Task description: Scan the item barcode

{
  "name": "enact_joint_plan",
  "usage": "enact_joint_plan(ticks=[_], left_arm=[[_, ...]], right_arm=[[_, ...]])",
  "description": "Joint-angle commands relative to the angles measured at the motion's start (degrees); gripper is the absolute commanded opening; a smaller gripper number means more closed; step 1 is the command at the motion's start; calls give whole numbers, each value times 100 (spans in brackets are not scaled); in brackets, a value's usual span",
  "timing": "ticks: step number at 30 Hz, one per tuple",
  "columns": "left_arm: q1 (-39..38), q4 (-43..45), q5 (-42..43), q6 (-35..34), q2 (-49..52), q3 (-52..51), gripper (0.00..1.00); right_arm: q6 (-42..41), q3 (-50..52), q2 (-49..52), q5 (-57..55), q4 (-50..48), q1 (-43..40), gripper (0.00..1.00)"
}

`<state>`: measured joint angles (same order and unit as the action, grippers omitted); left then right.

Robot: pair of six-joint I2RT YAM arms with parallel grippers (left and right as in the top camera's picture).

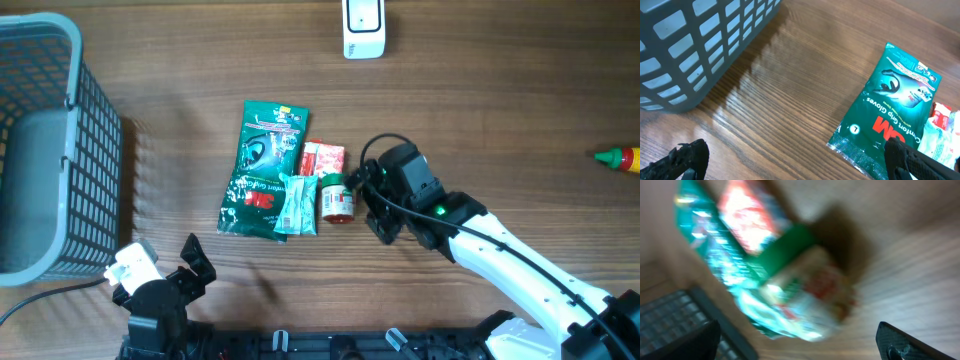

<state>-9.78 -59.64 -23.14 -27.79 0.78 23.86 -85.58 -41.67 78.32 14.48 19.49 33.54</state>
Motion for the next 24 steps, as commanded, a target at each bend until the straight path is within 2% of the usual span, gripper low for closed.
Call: enact_joint_plan(ticks=[1,2,3,5,6,11,13,17,22,24], left_arm=[[31,11,-72,-57,-39,-28,100],[31,11,-74,-59,-39,-28,100],[31,11,-74,-59,-39,-28,100],[31,11,-72,-57,-39,-28,100],[31,11,-74,-59,-39,-28,100],[31,11,-74,-59,-39,-28,100],[31,11,-74,-57,-39,-28,100],[31,11,-72,-57,-39,-28,100],[31,11,-74,-57,-39,-28,100],[31,11,-74,-57,-39,-28,100]], right_arm=[[96,22,-17,186,15,-20,73],[249,22,-17,192,-81,-20,48],[334,22,-17,229,-142,-17,33],[555,22,-17,452,-212,-20,7],[719,22,-17,601,-210,-17,4],[2369,22,-17,1108,-142,-13,4],[2765,26,4,1069,-35,24,4],[2634,46,170,1115,404,55,4],[2634,50,238,1307,374,302,5],[2485,50,249,1045,372,525,4]])
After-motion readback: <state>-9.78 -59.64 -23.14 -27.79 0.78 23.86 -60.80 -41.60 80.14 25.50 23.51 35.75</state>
